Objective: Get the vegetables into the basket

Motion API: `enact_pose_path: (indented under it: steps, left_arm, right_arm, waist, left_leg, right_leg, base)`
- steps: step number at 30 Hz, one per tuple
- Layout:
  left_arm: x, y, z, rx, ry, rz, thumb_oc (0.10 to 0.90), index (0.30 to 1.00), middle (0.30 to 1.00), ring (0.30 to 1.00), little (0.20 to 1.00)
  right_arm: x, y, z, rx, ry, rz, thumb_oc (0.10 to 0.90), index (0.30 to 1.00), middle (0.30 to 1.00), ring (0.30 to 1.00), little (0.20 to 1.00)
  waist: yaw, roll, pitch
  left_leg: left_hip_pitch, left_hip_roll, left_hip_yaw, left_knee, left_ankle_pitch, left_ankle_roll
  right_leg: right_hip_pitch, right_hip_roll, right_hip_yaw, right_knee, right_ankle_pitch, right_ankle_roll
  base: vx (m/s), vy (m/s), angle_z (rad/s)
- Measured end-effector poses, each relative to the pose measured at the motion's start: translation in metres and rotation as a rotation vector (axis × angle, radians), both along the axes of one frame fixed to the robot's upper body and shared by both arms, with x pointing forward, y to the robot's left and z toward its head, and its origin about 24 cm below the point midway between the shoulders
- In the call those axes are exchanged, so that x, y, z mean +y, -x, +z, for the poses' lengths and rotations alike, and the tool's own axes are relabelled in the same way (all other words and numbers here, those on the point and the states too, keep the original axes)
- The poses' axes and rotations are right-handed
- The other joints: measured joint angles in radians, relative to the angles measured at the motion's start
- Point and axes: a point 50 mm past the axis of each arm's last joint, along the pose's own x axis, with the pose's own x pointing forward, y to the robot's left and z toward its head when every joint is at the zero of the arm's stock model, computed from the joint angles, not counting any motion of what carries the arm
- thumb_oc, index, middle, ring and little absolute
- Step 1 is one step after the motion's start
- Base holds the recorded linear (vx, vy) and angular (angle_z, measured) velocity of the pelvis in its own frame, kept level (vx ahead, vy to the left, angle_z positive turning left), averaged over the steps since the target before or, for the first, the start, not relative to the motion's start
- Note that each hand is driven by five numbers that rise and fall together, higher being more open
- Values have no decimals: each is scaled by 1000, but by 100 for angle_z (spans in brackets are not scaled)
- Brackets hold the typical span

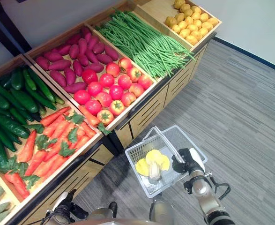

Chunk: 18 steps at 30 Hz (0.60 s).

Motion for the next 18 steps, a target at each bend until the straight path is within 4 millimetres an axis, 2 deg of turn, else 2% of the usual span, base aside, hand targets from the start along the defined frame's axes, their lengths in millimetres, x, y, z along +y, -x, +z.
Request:
enact_pose_path:
  steps: [2,3,4,5,6,7,8,11,13,14,16,17,18]
  left_arm:
    - [1,-9,3,-28,-5,-4,900,1000,1000,1000,1000]
    - [2,-7,3,-23,-7,0,900,1000,1000,1000,1000]
    - [3,-7,3,-7,-24,-16,900,1000,1000,1000,1000]
    - [7,-5,3,9,-43,-23,900,1000,1000,1000,1000]
    - [9,-4,3,14,-47,-26,900,1000,1000,1000,1000]
    - [14,-3,4,14,-58,-28,900,1000,1000,1000,1000]
    - [12,-2,4,17,-50,-35,900,1000,1000,1000,1000]
    - [8,0,3,27,-35,-59,900,1000,1000,1000,1000]
    - [6,1,2,36,-26,-80,900,1000,1000,1000,1000]
    - [5,3,1,42,-21,-81,900,1000,1000,1000,1000]
    - [4,0,2,37,-21,-91,900,1000,1000,1000,1000]
    - [3,-2,2,31,-18,-101,900,1000,1000,1000,1000]
    - [2,-4,3,21,-16,-101,900,1000,1000,1000,1000]
  right_arm:
    - [-13,2,4,0,43,-10,400,300,300,300,300]
    - [-14,1,6,-5,51,-12,400,300,300,300,300]
    - [-17,4,7,-13,56,-26,400,300,300,300,300]
    - [-19,7,5,-8,61,-37,400,300,300,300,300]
    - [-20,11,4,-1,64,-44,400,300,300,300,300]
    - [-21,14,3,3,65,-52,400,300,300,300,300]
    - [-25,24,-2,32,71,-72,400,300,300,300,300]
    - [-27,28,-4,46,67,-94,400,300,300,300,300]
    - [-27,27,-4,42,65,-97,400,300,300,300,300]
    - [-26,27,-4,41,60,-99,400,300,300,300,300]
    - [-23,28,-7,46,51,-98,400,300,300,300,300]
    - [-22,30,-9,52,44,-108,400,300,300,300,300]
    - [-22,33,-11,64,42,-113,400,300,300,300,300]
  waist:
    - [-14,-8,4]
    - [-10,-9,6]
    - [-46,-16,12]
    - [-61,-10,16]
    - [-70,-17,19]
    - [-76,0,19]
    - [-74,15,13]
    - [-71,20,11]
    - [-69,29,12]
    - [-68,32,10]
    - [-66,16,4]
    - [-71,14,4]
    - [-68,14,4]
  left_leg:
    - [-33,22,26,-9,57,-16]
    - [-30,30,101,-26,59,-18]
    - [-50,58,272,-16,68,-33]
    - [-47,76,367,-20,69,-32]
    - [-48,93,434,-17,70,-38]
    - [-55,120,518,4,70,-40]
    - [-73,134,564,19,76,-50]
    - [-39,100,556,-81,83,-42]
    - [-7,80,519,-145,98,-19]
    - [1,74,509,-154,100,-19]
    - [-1,37,507,-162,96,-1]
    - [-1,-7,499,-168,96,29]
    - [-2,-28,489,-172,88,46]
  right_leg:
    - [9,10,-71,-15,-8,-27]
    - [17,8,-95,-17,-14,-39]
    - [48,-3,-155,-45,-15,-63]
    - [68,-7,-186,-50,-21,-71]
    - [73,-7,-200,-57,-36,-57]
    - [88,-5,-238,-65,-37,-59]
    - [94,0,-284,-63,-46,-47]
    - [96,-3,-312,-58,-42,-30]
    - [95,-2,-317,-33,-43,-16]
    - [88,-11,-316,-7,-51,-5]
    - [68,-58,-312,45,-64,18]
    - [54,-112,-315,91,-61,23]
    - [52,-136,-314,106,-62,33]
  base:
    - [-20,-124,91]
    - [-31,-133,113]
    - [25,-96,116]
    - [58,-38,115]
    - [65,-48,88]
    - [47,37,103]
    - [31,81,97]
    - [29,134,44]
    - [8,119,9]
    - [-14,178,3]
    - [-85,233,19]
    - [-72,288,36]
    - [0,273,45]
